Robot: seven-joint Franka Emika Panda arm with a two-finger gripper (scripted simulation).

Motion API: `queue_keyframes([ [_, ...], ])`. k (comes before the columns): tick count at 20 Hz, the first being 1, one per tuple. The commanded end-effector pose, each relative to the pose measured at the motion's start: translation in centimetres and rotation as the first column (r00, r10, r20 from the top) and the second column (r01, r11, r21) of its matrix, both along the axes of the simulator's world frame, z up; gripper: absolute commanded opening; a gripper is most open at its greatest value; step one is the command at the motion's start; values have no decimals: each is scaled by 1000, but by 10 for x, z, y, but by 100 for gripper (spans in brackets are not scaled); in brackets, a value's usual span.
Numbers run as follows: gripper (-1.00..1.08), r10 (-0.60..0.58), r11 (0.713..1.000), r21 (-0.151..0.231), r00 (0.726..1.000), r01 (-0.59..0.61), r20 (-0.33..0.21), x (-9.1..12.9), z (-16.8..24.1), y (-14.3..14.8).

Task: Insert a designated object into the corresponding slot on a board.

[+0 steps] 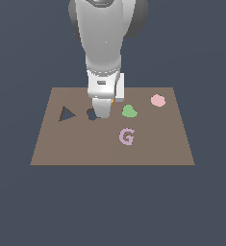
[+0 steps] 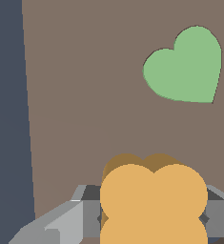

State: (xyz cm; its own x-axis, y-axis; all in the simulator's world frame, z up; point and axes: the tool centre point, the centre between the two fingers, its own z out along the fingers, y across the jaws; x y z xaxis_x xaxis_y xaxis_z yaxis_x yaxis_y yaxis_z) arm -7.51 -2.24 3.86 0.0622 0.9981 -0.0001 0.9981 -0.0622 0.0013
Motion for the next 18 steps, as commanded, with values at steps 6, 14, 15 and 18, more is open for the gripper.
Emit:
queue_keyframes([
  [6,-100,221,975,-1,975,-221,0,16,1,-23],
  [14,-100,381,925,-1,925,-381,0,33,2,-37],
  [15,-100,395,918,-1,918,-395,0,34,2,-38],
  [18,-100,433,901,-1,901,-433,0,39,2,-41],
])
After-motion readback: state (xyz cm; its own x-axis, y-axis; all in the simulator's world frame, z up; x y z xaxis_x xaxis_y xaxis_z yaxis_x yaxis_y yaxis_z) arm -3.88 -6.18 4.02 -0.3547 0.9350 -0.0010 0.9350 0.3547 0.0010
